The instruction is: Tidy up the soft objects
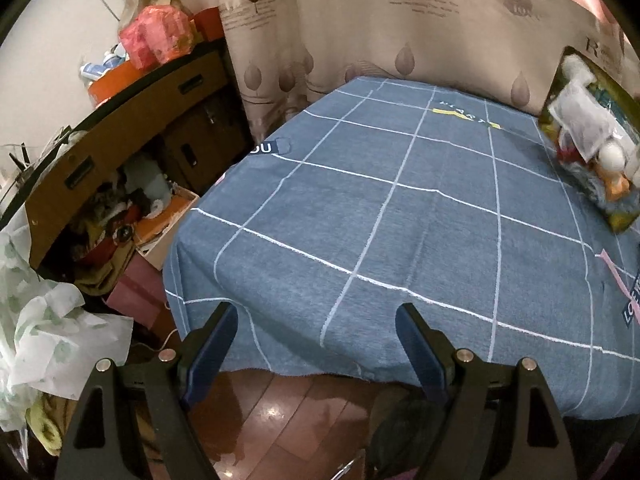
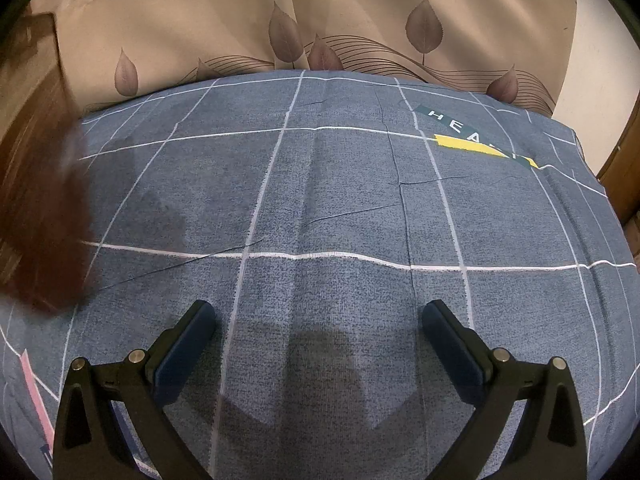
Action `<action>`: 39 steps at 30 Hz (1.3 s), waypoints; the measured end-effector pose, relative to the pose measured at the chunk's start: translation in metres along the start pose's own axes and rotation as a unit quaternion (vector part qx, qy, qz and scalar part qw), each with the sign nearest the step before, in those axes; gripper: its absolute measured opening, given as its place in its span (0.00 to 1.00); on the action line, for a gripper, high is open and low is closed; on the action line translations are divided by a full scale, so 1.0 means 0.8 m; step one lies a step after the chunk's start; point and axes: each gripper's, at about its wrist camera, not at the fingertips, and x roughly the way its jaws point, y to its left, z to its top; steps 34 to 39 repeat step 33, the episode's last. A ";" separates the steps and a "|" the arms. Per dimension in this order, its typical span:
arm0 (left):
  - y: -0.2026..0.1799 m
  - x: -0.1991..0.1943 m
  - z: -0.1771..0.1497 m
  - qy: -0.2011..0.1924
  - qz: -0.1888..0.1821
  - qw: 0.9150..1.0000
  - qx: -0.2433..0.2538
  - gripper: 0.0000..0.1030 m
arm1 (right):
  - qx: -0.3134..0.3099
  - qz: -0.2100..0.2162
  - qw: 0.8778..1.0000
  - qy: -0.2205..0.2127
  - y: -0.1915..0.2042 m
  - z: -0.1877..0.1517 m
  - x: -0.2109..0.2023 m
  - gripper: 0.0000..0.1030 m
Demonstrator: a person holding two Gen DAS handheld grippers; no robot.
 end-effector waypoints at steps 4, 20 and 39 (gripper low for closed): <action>-0.005 0.000 -0.001 0.001 0.006 1.000 0.008 0.81 | 0.000 0.000 1.000 0.000 0.000 0.000 0.000 1.00; -0.001 -0.007 -0.001 -0.011 0.005 1.000 0.004 0.81 | 0.000 0.000 1.000 0.000 0.002 -0.001 0.001 1.00; 0.001 -0.054 -0.002 -0.095 -0.029 0.995 0.007 0.81 | 0.000 0.000 1.000 0.000 0.002 -0.001 0.000 1.00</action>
